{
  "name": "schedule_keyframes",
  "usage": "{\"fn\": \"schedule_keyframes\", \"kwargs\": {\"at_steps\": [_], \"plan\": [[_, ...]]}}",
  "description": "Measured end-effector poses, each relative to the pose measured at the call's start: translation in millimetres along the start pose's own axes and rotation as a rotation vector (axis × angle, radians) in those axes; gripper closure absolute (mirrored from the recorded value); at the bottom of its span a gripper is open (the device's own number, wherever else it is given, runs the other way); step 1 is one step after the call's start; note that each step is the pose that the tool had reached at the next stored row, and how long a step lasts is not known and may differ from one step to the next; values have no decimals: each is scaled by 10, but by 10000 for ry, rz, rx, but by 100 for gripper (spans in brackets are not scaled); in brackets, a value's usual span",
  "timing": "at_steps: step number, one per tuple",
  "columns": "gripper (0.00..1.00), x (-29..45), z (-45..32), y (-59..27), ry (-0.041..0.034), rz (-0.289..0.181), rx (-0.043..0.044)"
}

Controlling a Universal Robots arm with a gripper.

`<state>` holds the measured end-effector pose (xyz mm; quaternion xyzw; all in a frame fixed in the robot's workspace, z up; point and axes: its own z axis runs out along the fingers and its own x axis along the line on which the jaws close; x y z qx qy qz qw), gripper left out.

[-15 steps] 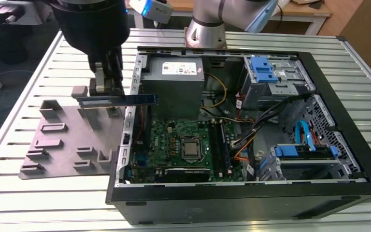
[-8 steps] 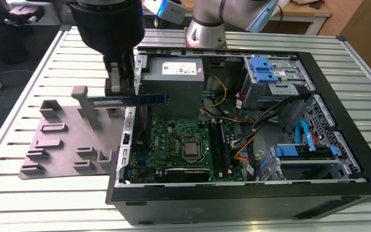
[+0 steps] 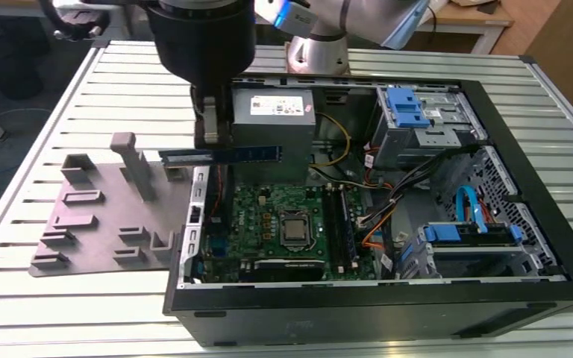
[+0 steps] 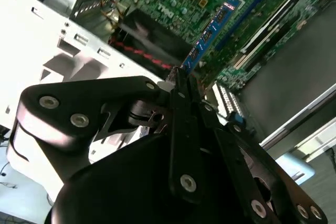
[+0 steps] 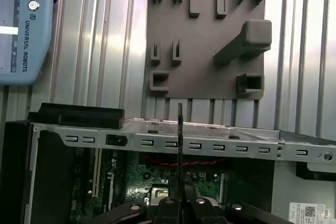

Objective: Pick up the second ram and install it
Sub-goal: 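Pick up the second ram and move it above second insertion slot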

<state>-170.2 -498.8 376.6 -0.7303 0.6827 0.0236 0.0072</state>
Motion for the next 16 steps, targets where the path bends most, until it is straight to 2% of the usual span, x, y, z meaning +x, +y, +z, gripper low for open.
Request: {"fn": "schedule_keyframes", "kwargs": {"at_steps": [16], "plan": [[89, 31, -9, -457, -2, 1, -29]]}}
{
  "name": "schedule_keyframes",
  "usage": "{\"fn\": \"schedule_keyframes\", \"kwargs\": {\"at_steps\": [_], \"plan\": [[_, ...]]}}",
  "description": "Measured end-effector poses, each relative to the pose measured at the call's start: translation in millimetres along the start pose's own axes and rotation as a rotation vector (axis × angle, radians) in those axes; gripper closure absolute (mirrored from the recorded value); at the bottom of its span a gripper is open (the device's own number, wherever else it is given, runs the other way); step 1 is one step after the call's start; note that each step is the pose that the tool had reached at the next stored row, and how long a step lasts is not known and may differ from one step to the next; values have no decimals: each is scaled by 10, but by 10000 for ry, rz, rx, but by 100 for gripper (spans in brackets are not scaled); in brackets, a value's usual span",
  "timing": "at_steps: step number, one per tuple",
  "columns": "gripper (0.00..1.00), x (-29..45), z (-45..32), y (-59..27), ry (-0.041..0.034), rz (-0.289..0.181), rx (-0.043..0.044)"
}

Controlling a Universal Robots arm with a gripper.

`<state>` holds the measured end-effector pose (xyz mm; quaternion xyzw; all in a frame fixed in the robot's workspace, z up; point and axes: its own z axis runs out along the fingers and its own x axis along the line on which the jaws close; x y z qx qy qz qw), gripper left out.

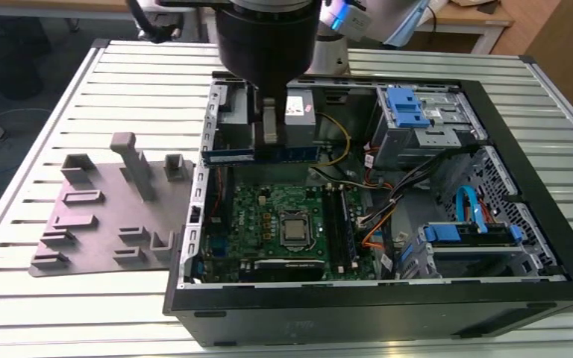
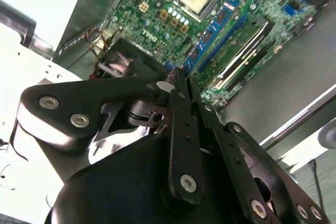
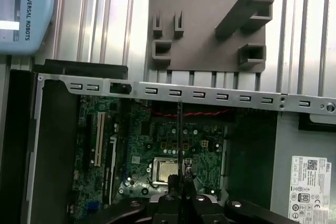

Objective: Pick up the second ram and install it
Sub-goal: 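Pick up the second ram and move it above second insertion slot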

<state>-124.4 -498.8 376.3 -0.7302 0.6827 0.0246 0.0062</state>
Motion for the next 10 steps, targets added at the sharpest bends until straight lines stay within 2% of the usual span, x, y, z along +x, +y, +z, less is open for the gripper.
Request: {"fn": "schedule_keyframes", "kwargs": {"at_steps": [10], "plan": [[89, 23, 1, -337, -3, 2, -44]]}}
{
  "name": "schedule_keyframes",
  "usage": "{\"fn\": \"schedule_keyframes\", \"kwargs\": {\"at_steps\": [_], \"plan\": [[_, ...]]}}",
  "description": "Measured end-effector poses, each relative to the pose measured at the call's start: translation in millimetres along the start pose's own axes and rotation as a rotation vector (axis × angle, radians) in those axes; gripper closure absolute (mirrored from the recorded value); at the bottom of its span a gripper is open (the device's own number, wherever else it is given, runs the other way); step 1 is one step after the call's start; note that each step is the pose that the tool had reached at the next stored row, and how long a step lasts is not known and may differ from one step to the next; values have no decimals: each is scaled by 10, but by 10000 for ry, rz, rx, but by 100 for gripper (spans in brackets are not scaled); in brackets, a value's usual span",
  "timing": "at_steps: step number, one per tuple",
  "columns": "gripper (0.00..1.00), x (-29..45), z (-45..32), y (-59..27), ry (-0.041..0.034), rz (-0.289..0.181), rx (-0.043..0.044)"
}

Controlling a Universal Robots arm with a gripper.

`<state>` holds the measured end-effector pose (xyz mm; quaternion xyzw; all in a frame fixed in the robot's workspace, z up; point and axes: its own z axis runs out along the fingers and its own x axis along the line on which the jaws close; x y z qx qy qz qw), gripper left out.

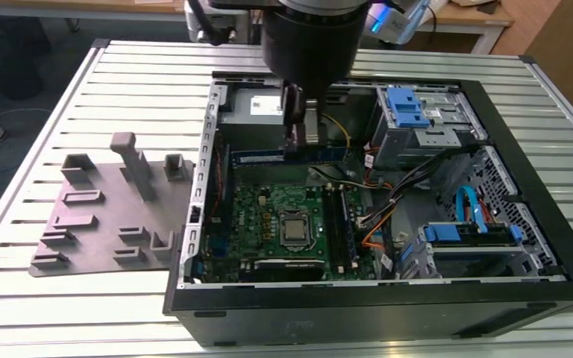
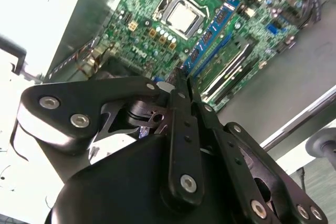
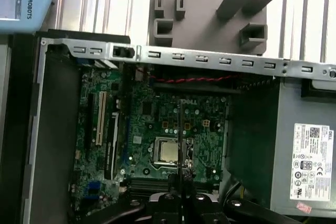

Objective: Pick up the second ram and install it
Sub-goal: 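Pick up the second ram and move it above second insertion slot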

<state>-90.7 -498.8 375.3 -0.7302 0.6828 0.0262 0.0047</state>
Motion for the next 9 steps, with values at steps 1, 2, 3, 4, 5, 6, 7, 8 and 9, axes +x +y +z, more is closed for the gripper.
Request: {"fn": "schedule_keyframes", "kwargs": {"at_steps": [1, 2, 3, 4, 5, 6, 7, 8, 9], "plan": [[89, 2, 7, -27, -1, 0, -6], [89, 4, 16, -47, -4, 1, -12], [89, 6, 29, -62, -3, 1, -17], [89, 7, 45, -71, -1, 1, -20], [89, 9, 63, -79, -1, 1, -24], [89, 10, 81, -88, -2, 1, -27], [89, 11, 99, -95, -3, 1, -28], [89, 13, 118, -100, -3, 1, -29], [89, 14, 135, -104, -2, 2, -30]]}}
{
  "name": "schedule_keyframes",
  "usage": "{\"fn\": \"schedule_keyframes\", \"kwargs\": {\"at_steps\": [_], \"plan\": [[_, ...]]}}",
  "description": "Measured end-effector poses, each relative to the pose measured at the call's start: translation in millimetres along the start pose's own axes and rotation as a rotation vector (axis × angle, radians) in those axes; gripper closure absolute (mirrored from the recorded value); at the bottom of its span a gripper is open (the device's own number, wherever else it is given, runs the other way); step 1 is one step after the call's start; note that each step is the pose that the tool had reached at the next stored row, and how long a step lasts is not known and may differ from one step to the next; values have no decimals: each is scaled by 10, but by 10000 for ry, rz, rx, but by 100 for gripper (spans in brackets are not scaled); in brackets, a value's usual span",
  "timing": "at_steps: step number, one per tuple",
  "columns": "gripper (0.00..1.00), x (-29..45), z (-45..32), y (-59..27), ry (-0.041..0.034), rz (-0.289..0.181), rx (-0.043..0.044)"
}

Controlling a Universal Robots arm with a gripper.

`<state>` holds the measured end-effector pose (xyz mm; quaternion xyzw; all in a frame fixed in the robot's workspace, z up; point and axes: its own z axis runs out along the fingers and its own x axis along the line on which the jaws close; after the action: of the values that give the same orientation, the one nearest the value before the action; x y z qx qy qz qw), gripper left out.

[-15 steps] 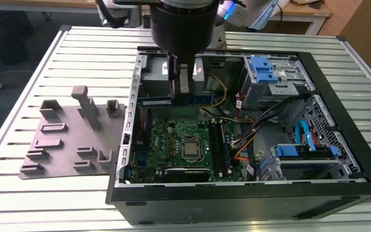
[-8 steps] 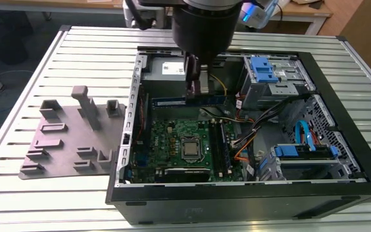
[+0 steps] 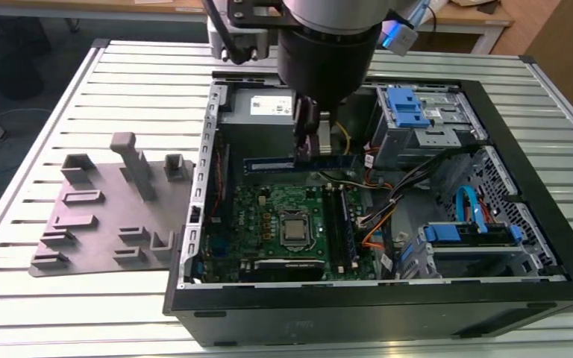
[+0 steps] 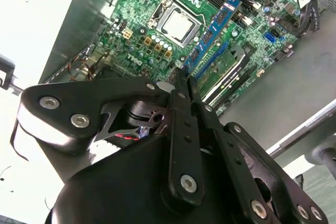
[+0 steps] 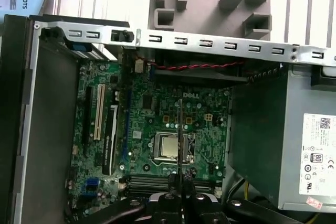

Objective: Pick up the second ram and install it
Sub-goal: 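Pick up the second ram and move it above second insertion slot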

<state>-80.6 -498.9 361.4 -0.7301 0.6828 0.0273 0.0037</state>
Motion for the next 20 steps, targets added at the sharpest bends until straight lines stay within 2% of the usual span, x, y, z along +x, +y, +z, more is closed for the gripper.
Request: {"fn": "schedule_keyframes", "kwargs": {"at_steps": [20], "plan": [[89, 25, 359, -144, -1, 1, -21]]}}
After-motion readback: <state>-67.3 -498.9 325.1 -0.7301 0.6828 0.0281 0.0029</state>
